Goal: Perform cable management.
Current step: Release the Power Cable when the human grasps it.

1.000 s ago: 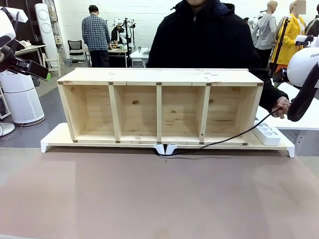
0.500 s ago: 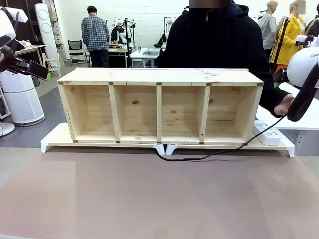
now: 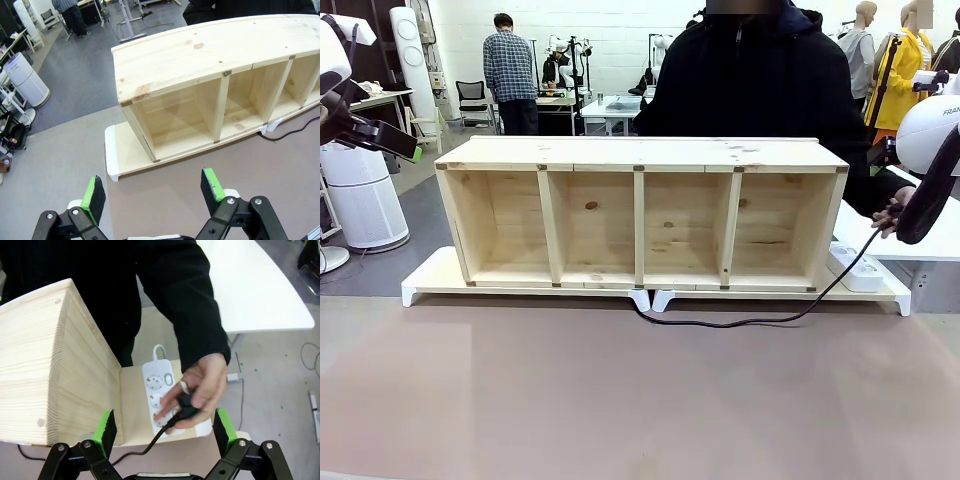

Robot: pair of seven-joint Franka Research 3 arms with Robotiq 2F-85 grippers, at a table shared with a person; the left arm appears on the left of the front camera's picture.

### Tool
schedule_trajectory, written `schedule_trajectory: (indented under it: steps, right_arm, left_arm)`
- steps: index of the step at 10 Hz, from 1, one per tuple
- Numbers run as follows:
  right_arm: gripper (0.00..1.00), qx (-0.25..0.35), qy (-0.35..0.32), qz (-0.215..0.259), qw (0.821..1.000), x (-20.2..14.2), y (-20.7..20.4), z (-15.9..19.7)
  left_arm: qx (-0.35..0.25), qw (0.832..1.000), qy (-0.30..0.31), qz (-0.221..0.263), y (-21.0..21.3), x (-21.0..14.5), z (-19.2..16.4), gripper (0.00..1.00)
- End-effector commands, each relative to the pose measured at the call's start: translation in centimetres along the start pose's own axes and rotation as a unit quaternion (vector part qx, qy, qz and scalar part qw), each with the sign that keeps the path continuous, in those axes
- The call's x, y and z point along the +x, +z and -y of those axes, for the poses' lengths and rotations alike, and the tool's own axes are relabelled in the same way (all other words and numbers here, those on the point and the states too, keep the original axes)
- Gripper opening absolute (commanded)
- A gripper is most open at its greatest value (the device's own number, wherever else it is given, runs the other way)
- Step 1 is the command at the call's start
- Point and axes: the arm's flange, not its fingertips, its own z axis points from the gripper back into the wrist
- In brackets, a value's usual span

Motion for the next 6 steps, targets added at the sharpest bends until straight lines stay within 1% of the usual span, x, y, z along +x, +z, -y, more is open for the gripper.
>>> schedule_trajectory:
  steps: [1, 6]
  right_arm:
    - [1.0, 0.0, 0.0, -0.003, 1.0, -0.07, -0.07, -0.03]
    - [1.0, 0.0, 0.0, -0.003, 1.0, -0.07, -0.07, -0.03]
  left_arm:
    - [0.002, 1.0, -0.001, 0.005, -0.15, 0.12, 0.02, 1.0]
    - [0.002, 1.0, -0.001, 0.005, -0.15, 0.12, 0.02, 1.0]
